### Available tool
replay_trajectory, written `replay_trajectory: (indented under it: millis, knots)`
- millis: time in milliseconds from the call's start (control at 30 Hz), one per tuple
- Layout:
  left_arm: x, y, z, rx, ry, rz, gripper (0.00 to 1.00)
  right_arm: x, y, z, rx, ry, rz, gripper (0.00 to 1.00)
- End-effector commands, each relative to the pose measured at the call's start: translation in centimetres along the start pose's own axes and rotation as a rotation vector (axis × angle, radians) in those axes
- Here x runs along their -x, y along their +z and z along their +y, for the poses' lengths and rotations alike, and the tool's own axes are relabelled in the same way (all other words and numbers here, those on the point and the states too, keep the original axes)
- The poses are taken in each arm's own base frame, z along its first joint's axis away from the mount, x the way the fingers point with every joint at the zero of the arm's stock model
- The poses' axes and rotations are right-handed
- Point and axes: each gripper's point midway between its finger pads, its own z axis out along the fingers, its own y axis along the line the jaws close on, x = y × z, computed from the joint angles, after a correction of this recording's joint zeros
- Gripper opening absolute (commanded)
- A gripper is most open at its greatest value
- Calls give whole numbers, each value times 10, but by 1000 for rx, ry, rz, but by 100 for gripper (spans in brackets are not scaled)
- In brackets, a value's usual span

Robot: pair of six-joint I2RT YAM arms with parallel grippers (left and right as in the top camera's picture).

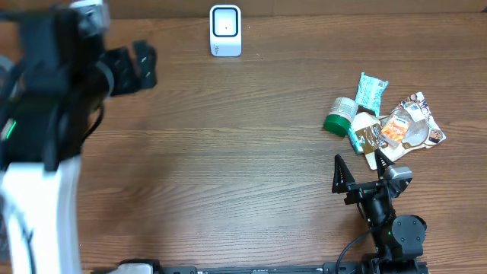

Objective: Scan the item barcode

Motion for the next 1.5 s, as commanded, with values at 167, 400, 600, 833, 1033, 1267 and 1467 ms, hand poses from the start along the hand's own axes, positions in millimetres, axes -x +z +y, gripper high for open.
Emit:
replay_trajectory:
  millis: [167, 400, 600, 833, 1033, 1267, 1467]
  knots:
    - [-8, -59, 6, 19, 108, -82, 100, -1, 0, -3, -13, -5, -7, 100]
    - [-2, -63, -5, -63, 116, -260, 99, -1, 0, -3, -12, -5, -7, 100]
    - [-30, -44, -3, -117, 132, -437, 99, -1, 0, -3, -13, -5, -7, 100]
    - [-93, -15, 11, -130, 157, -569, 100, -1, 0, -3, -13, -5, -7, 100]
    - [-148, 8, 26, -121, 153, -614, 99, -1, 0, -3, -13, -5, -7, 100]
    - [-192, 33, 36, -129, 154, -699, 99, -1, 0, -3, -13, -5, -7, 100]
    - [-218, 53, 43, -127, 153, -707, 100, -1, 0, -3, -13, -5, -7, 100]
